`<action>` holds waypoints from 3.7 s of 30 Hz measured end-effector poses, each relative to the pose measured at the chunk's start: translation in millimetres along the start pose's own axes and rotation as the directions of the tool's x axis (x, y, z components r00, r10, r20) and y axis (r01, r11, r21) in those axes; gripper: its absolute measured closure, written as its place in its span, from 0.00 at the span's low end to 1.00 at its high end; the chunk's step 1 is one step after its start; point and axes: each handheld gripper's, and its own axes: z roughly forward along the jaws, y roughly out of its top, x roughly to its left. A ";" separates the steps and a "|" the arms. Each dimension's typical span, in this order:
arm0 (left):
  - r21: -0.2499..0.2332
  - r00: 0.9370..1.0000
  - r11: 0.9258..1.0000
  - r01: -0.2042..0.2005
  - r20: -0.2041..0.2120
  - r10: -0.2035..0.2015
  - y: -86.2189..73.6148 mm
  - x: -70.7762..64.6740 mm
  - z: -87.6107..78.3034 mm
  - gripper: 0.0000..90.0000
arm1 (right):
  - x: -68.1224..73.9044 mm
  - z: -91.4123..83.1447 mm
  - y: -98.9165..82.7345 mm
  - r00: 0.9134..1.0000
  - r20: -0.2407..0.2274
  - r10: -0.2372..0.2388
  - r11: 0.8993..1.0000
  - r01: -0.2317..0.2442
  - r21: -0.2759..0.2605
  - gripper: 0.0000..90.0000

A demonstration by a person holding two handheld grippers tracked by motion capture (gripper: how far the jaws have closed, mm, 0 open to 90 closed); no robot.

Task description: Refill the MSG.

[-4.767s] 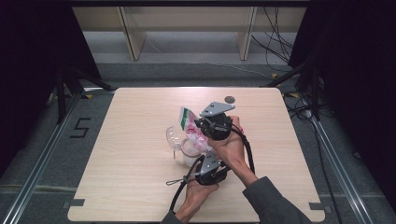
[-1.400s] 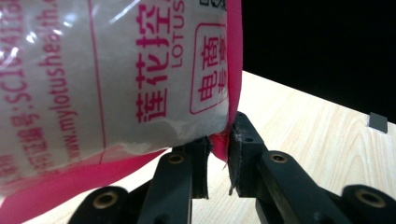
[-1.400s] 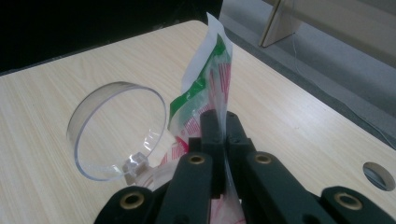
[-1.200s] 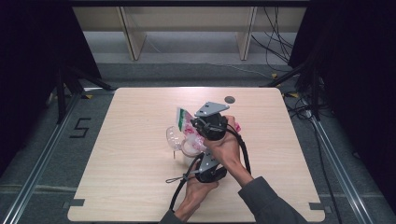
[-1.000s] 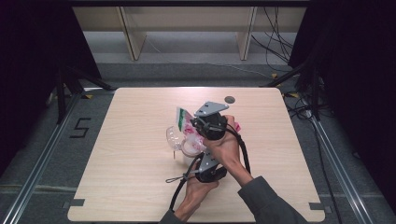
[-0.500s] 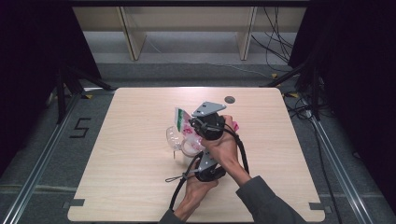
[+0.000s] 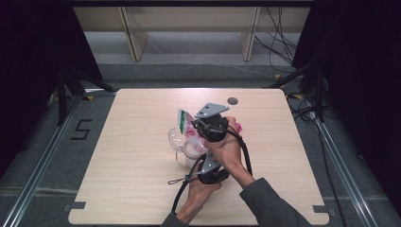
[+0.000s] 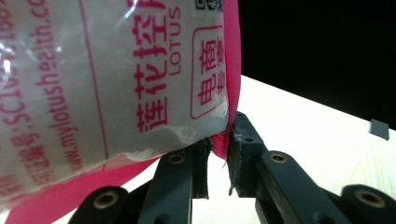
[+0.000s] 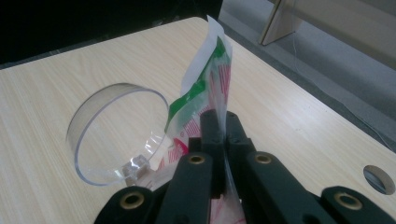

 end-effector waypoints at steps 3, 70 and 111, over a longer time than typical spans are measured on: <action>0.001 1.000 1.000 0.001 0.000 -0.001 0.1 -0.4 -0.5 0.88 | 0.0 1.3 -0.2 1.000 0.001 -0.008 1.000 0.008 0.005 1.00; -0.025 0.997 0.999 0.044 -0.067 -0.046 4.4 2.8 10.7 0.88 | -6.8 -2.0 4.6 1.000 -0.003 -0.006 1.000 0.006 0.005 1.00; -0.163 0.987 0.977 0.137 -0.064 -0.149 4.7 -6.4 17.0 0.88 | -1.5 -0.4 12.2 0.998 -0.008 -0.058 0.997 0.058 0.040 1.00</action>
